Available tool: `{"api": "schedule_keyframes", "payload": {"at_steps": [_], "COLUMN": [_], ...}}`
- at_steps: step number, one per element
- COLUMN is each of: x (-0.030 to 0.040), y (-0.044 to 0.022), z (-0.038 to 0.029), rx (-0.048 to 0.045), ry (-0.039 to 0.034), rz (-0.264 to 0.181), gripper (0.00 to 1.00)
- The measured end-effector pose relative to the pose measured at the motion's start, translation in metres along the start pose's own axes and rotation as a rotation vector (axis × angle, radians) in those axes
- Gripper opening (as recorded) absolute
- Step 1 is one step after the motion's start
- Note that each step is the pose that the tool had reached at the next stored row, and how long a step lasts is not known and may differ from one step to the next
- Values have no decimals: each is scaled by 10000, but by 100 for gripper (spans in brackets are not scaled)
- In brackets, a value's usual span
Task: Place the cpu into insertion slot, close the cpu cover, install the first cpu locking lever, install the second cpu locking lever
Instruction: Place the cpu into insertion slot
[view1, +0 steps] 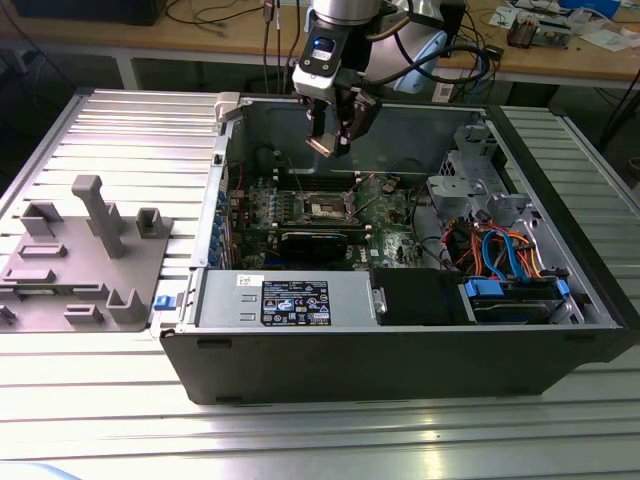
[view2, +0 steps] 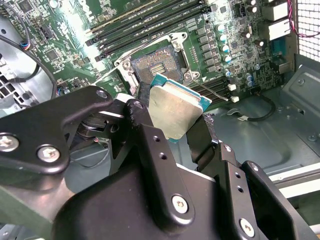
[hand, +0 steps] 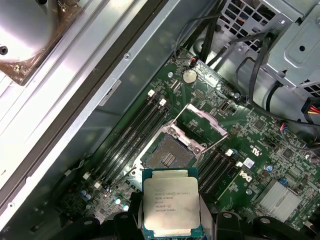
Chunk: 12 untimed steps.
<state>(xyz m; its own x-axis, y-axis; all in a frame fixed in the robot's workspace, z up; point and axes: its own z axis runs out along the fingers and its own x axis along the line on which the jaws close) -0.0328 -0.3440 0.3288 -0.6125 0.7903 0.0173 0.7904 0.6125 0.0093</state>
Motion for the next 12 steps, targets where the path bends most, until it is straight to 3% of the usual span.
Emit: {"api": "schedule_keyframes", "payload": {"at_steps": [12], "x": [0], "y": [0], "z": [0], "rx": [-2], "ry": [-1], "rz": [119], "gripper": [54]}}
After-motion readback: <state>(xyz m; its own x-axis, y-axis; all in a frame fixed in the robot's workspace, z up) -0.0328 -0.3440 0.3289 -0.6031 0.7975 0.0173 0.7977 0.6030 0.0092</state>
